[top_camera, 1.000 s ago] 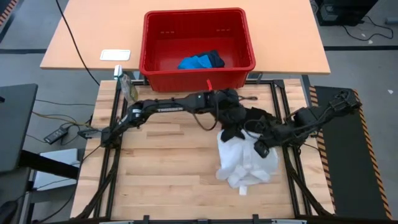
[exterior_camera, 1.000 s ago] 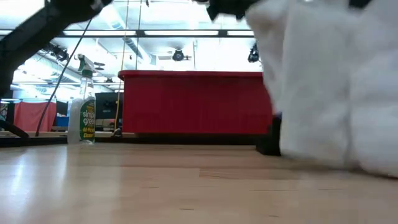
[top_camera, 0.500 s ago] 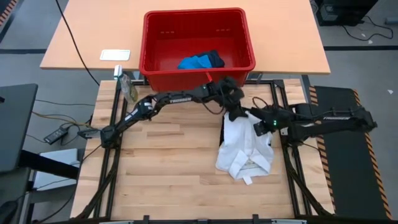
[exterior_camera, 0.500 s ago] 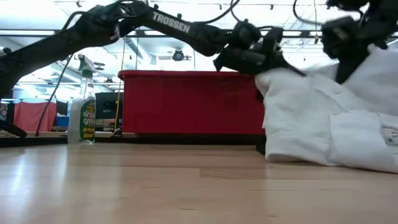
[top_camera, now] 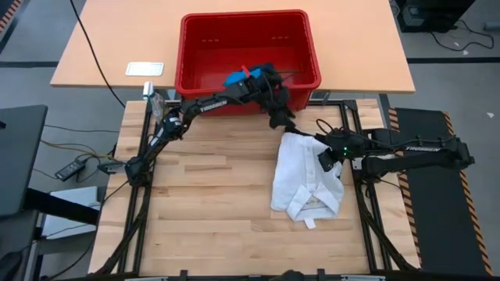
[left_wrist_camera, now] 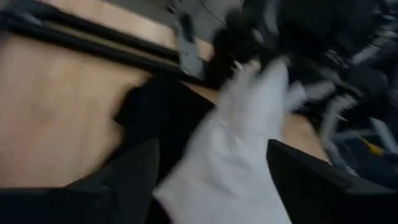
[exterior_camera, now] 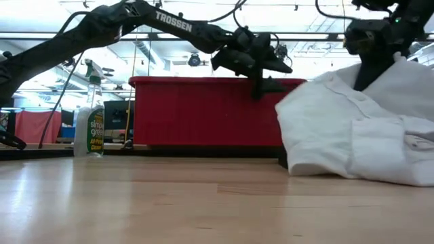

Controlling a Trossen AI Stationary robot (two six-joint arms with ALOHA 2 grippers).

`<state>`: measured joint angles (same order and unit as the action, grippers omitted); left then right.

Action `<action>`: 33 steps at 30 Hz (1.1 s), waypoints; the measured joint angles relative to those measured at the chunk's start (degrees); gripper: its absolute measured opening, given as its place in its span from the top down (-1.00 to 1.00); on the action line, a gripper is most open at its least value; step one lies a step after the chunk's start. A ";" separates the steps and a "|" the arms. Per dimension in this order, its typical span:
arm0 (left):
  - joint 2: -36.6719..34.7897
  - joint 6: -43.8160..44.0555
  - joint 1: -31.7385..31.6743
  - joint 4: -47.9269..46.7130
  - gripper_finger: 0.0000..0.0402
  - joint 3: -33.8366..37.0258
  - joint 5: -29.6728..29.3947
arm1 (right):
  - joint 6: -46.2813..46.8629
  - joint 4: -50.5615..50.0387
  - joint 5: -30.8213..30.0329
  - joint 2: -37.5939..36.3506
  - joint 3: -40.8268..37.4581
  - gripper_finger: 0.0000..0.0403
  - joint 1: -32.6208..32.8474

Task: Fold laundry
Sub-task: Stack the white polo shirt on top of the black shirt

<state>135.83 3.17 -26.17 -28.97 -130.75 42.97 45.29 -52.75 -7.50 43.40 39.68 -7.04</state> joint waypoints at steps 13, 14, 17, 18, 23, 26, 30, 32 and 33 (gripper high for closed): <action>0.13 -10.37 -0.03 0.97 -0.98 0.12 7.29 | -11.73 -0.77 -7.68 -0.08 5.31 0.85 0.93; 0.13 -10.41 0.07 0.94 -0.98 0.14 7.27 | -11.92 -0.78 -7.67 -0.22 5.31 0.85 0.95; 0.13 -12.20 0.57 0.17 -0.96 0.14 7.46 | -11.54 -0.22 -7.72 -0.84 5.31 0.85 0.93; 0.13 -12.77 0.73 -0.58 -0.96 0.14 8.08 | -10.98 0.41 -7.72 -1.19 5.31 0.85 0.93; 0.20 -13.37 1.91 -4.17 -0.95 0.14 15.14 | -5.54 2.61 -7.61 -4.72 5.31 0.85 0.91; 0.22 -13.35 2.99 -3.05 -0.85 0.14 15.10 | -2.36 2.59 -7.46 -7.07 5.31 0.85 0.93; 0.22 -11.59 4.65 0.15 -0.45 0.14 13.02 | 1.00 2.19 -7.19 -9.08 5.31 0.85 0.93; 0.24 -9.73 5.35 1.34 -0.15 0.14 12.64 | 3.52 2.27 -5.67 -9.87 5.31 0.85 0.91; 0.24 -8.56 5.62 1.66 0.03 0.14 12.63 | 5.22 2.46 -4.47 -10.23 5.31 0.85 0.91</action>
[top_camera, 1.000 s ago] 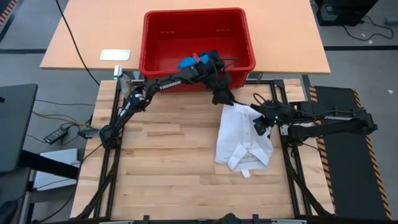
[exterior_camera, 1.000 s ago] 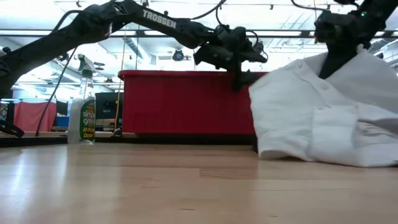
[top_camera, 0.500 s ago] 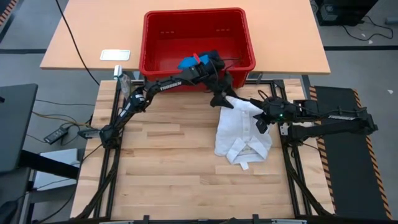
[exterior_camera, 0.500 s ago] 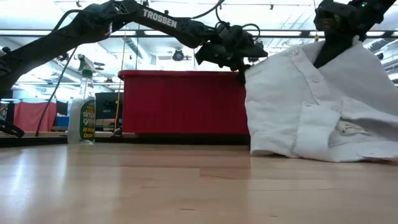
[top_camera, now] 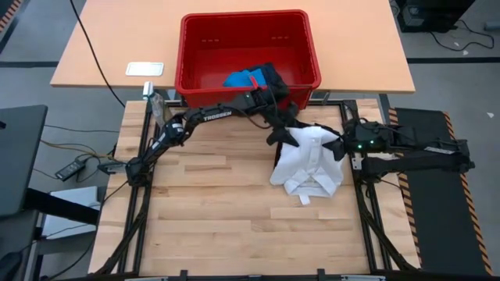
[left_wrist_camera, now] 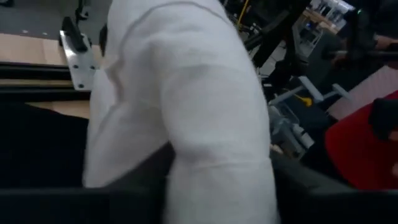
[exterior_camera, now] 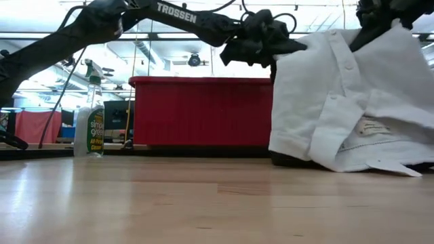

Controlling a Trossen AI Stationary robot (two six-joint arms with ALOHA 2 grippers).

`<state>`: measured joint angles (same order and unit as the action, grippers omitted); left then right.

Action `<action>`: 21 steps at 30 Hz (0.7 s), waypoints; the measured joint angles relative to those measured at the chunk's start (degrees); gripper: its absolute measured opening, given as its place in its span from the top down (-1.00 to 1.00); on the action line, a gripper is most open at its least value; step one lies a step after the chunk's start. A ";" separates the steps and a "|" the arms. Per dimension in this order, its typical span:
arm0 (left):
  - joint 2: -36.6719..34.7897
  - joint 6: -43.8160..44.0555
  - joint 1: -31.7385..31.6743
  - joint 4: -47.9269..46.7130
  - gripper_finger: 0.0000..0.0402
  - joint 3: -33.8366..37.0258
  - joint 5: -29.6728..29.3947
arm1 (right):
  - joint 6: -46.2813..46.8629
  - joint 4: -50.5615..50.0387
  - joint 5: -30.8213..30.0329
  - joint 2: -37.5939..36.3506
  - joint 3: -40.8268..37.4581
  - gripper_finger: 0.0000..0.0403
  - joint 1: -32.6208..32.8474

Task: Fold laundry
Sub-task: Stack the white polo shirt on top of the black shirt

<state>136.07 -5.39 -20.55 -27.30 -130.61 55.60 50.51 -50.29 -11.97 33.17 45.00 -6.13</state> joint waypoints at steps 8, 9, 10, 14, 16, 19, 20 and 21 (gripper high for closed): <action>0.11 14.15 -2.35 1.34 0.85 -1.58 0.55 | 12.28 0.56 4.96 -0.88 0.07 0.85 -1.20; 0.11 15.22 -2.86 1.34 0.83 -1.70 -0.06 | 12.56 0.41 3.88 -0.81 0.11 0.85 -1.61; 0.11 16.07 -3.21 1.41 0.81 -1.70 -1.16 | 12.71 -0.29 2.50 -0.66 0.11 0.85 -2.06; 0.64 15.74 -3.69 1.95 0.85 -1.80 -5.68 | 12.03 -5.83 -0.04 1.86 0.26 0.85 -4.99; 1.72 15.37 -3.31 2.48 0.88 -1.77 -6.97 | 11.55 -9.65 0.23 4.00 0.32 0.85 -6.60; 3.75 15.37 -2.31 3.68 0.89 -1.73 -8.81 | 9.41 -12.26 0.31 7.49 0.22 0.85 -8.94; 4.22 15.25 -2.14 3.78 0.88 -1.73 -10.52 | 8.65 -12.09 -0.17 8.69 0.19 0.85 -9.87; 4.72 15.10 -2.01 3.98 0.87 -1.80 -13.08 | 7.98 -11.83 -0.88 9.98 0.14 0.85 -10.78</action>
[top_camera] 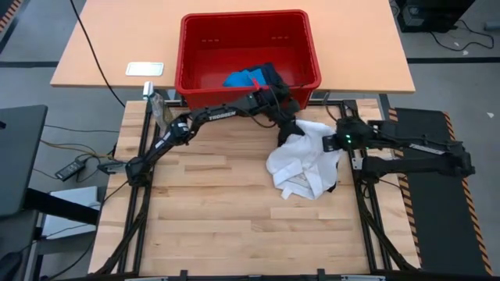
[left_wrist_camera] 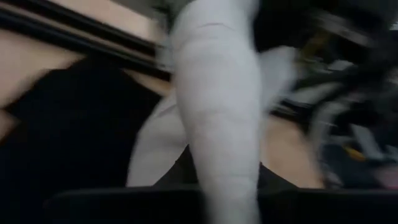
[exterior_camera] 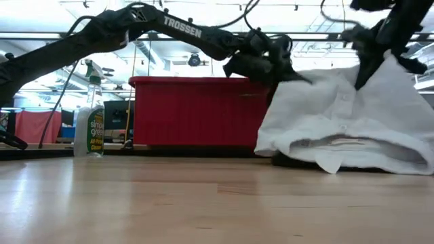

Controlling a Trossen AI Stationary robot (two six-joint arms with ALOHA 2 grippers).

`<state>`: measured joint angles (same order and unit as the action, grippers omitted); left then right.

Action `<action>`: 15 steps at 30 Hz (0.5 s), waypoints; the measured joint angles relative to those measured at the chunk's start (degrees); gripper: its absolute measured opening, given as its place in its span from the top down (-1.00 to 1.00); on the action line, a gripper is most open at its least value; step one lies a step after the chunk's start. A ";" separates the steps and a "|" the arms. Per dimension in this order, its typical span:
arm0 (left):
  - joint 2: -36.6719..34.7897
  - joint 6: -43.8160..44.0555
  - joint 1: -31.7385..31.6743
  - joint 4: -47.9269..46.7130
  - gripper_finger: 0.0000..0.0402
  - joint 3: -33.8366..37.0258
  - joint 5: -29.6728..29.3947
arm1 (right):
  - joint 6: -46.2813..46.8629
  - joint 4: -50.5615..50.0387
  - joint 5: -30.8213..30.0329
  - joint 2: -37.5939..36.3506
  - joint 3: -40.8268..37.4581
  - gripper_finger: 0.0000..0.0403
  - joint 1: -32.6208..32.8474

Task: Fold laundry
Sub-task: Stack the white polo shirt on top of the black shirt

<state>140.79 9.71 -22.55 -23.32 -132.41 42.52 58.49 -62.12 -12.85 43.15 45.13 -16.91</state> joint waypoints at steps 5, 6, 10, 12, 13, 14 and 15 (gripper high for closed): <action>3.45 -0.03 -0.28 3.15 0.83 -0.08 -11.72 | -0.80 -0.29 -4.86 7.06 -0.08 0.85 -4.55; 3.69 0.15 -0.64 3.71 0.82 -0.06 -12.46 | -1.24 -0.06 -6.36 8.52 -0.08 0.85 -5.35; 4.48 0.53 -2.34 4.63 0.81 -0.07 -15.51 | -7.56 2.89 -11.85 13.80 -0.05 0.63 -7.75; 4.55 0.27 -2.87 4.21 0.80 0.01 -16.55 | -9.95 4.45 -13.15 15.77 -0.25 0.44 -8.65; 4.55 0.00 -3.16 4.02 0.78 0.01 -16.92 | -10.35 5.89 -13.48 16.51 -0.25 0.34 -9.16; 4.55 -0.15 -3.45 4.03 0.75 0.01 -16.96 | -10.31 6.51 -13.50 17.22 -0.17 0.25 -9.57; 4.55 -0.17 -3.70 4.01 0.71 0.01 -17.20 | -10.03 6.46 -13.45 17.80 -0.16 0.15 -10.04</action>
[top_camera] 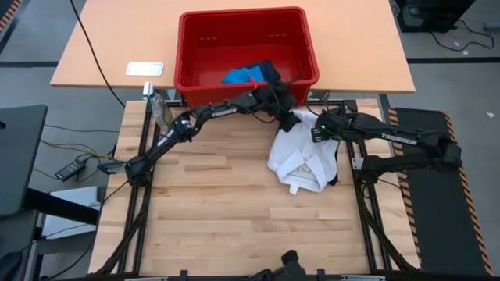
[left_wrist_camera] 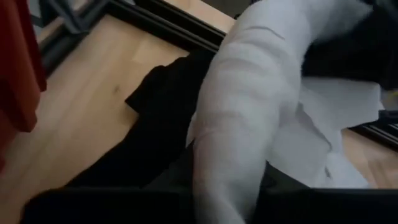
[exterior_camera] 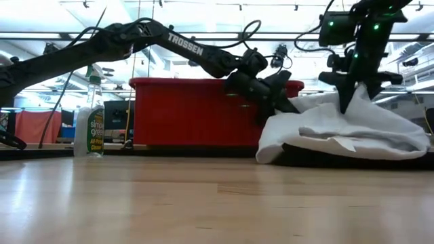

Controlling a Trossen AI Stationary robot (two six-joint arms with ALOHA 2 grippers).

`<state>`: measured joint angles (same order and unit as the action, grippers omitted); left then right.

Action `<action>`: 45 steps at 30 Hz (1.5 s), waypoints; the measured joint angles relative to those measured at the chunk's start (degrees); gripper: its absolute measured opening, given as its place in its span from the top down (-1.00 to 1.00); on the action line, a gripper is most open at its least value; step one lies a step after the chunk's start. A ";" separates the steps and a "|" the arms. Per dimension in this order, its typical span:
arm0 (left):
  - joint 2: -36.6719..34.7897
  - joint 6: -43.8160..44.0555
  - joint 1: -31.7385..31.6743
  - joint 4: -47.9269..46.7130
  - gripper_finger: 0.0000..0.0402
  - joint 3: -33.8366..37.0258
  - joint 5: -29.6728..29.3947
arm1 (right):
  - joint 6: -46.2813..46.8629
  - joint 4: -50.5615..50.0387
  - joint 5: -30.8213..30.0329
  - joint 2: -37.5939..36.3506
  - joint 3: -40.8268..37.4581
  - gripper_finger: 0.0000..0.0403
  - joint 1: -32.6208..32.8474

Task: Fold laundry
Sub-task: Stack the white polo shirt on top of the black shirt

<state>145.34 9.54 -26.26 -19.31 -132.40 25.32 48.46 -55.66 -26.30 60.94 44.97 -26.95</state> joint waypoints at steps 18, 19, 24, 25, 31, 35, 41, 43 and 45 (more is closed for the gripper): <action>-4.78 -3.96 -2.72 -12.64 0.01 0.17 2.34 | 8.62 -2.11 -5.00 -10.32 0.00 -0.25 -0.39; -5.64 -4.56 -2.79 -12.51 0.01 0.17 2.38 | 8.62 -1.98 -4.27 -10.85 0.00 -0.23 -0.19; -9.20 -7.46 -2.86 -11.27 0.01 0.15 4.64 | 9.34 0.97 -1.00 -12.75 0.00 -0.16 2.46; -9.25 -7.83 -2.63 -10.44 0.01 0.17 6.65 | 7.94 2.89 -0.02 -12.88 0.00 -0.15 3.37; -9.25 -15.54 0.98 -4.78 0.01 -0.12 16.65 | -0.48 11.58 3.97 -11.45 -0.36 -0.09 8.15; -7.01 -20.67 4.96 -4.50 0.01 0.42 12.16 | 4.02 18.53 -1.72 -11.15 -6.44 -0.05 11.04; -3.52 -25.88 8.52 -7.18 0.01 0.73 -2.39 | -0.79 39.14 -12.80 -12.26 -18.85 -0.04 14.57; -3.33 -25.54 9.02 -8.63 0.01 0.46 -6.27 | -4.19 44.54 -12.78 -12.14 -22.81 -0.04 13.88; -2.23 -23.92 8.54 -11.77 0.01 0.63 -7.64 | -4.60 47.36 -11.14 -11.62 -26.85 -0.04 12.83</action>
<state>143.11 -14.37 -17.72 -31.08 -131.76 17.68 43.86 -8.30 -37.44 49.32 18.12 -14.12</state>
